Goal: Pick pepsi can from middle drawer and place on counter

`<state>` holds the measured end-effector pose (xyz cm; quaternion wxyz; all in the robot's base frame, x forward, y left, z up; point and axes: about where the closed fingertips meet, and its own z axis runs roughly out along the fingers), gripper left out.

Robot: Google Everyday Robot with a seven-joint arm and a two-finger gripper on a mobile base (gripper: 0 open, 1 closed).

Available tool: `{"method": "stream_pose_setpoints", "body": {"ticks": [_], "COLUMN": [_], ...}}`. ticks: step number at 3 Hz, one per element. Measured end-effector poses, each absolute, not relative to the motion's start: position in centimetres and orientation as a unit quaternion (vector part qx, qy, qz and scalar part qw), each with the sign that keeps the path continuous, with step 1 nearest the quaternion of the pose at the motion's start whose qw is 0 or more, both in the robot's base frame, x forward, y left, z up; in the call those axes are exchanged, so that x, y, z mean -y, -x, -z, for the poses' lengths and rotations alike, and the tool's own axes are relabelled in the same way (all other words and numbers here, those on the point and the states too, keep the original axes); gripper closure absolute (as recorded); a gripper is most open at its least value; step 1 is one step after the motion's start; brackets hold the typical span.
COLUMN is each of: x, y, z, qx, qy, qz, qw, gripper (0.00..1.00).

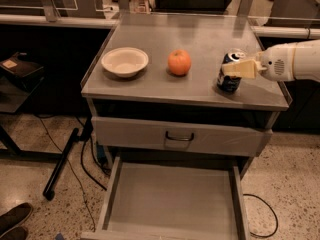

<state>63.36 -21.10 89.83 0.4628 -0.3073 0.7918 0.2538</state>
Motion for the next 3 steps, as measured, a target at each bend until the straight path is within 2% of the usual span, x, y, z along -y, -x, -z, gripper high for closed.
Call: {"method": "stream_pose_setpoints", "body": {"ticks": [1, 2, 3], "x": [19.15, 18.82, 18.82], "y": [-64.39, -64.58, -64.58], "z": [-88.95, -88.84, -88.84], "qx": [-0.788, -0.787, -0.787], "qy": [0.337, 0.338, 0.338], "qz": [-0.273, -0.28, -0.28], "qw": [0.438, 0.434, 0.434], "gripper": [1.0, 0.94, 0.75]}}
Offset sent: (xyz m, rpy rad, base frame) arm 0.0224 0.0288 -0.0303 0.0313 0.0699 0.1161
